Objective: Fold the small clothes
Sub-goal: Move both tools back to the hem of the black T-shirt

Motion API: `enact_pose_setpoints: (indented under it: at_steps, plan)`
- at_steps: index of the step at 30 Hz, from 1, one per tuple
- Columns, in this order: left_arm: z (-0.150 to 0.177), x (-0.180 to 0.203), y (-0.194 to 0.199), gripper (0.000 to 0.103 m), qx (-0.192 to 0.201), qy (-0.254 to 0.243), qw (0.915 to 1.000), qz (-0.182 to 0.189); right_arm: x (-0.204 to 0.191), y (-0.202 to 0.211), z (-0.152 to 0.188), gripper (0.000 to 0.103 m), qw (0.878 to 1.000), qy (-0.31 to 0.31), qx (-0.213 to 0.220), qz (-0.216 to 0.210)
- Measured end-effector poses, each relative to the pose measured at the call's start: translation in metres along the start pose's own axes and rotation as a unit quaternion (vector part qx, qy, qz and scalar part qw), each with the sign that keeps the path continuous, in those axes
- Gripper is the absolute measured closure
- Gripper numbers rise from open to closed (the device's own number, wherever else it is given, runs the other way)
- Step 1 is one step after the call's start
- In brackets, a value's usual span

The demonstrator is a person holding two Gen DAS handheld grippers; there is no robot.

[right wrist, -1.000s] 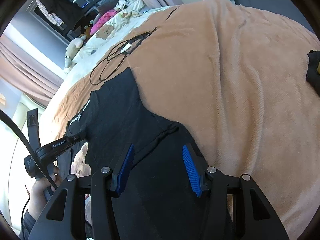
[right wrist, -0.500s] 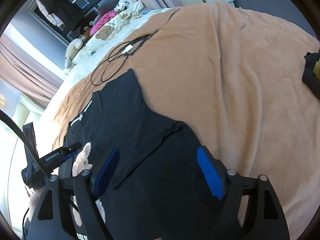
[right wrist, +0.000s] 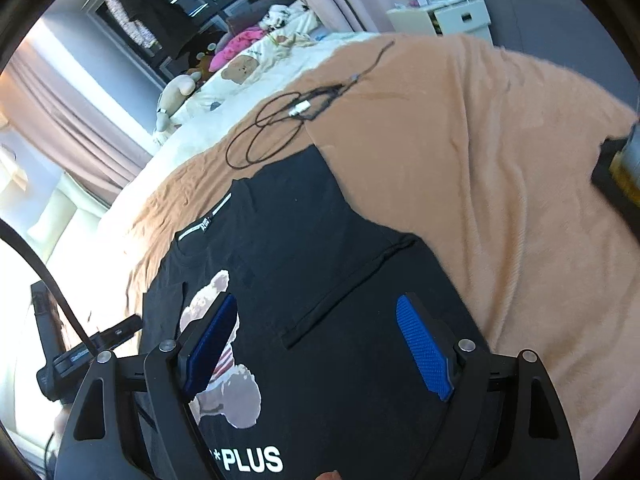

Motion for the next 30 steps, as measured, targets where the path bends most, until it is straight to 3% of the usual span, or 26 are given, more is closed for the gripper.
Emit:
enact_pose_setpoints:
  at_steps: [3, 6, 10, 17, 22, 30]
  plan:
    - [0.007, -0.015, 0.028, 0.018, 0.013, 0.012, 0.9998, 0.002, -0.003, 0.015, 0.001, 0.014, 1.000, 0.010, 0.012, 0.017]
    - [0.016, -0.031, 0.056, 0.017, 0.023, 0.026, 0.9994, 0.002, -0.017, 0.030, 0.002, 0.000, 0.998, 0.036, 0.024, 0.042]
    - [0.029, -0.044, 0.093, 0.000, 0.049, 0.025, 0.9984, -0.011, -0.037, 0.047, 0.008, 0.000, 0.996, 0.069, 0.036, 0.047]
    - [0.054, -0.071, 0.153, 0.000, 0.065, 0.035, 0.9972, -0.010, -0.042, 0.095, 0.023, 0.000, 0.996, 0.080, 0.048, 0.012]
    - [0.072, -0.086, 0.200, 0.000, 0.083, 0.039, 0.9958, 0.003, -0.035, 0.122, 0.050, 0.000, 0.994, 0.099, 0.035, 0.013]
    - [0.107, -0.117, 0.253, 0.000, 0.098, 0.050, 0.9939, 0.006, -0.029, 0.192, 0.071, 0.000, 0.991, 0.113, 0.063, 0.020]
Point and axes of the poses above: each gripper's, at about its wrist camera, not at the fingertips, and y roughly against the way its jaws point, x to its right, z to its underside, the point moved 5 cm from there along -y, roughly the way its jaws point, and after that the axes turned 15 degrees about y, right-handed, at the moved point
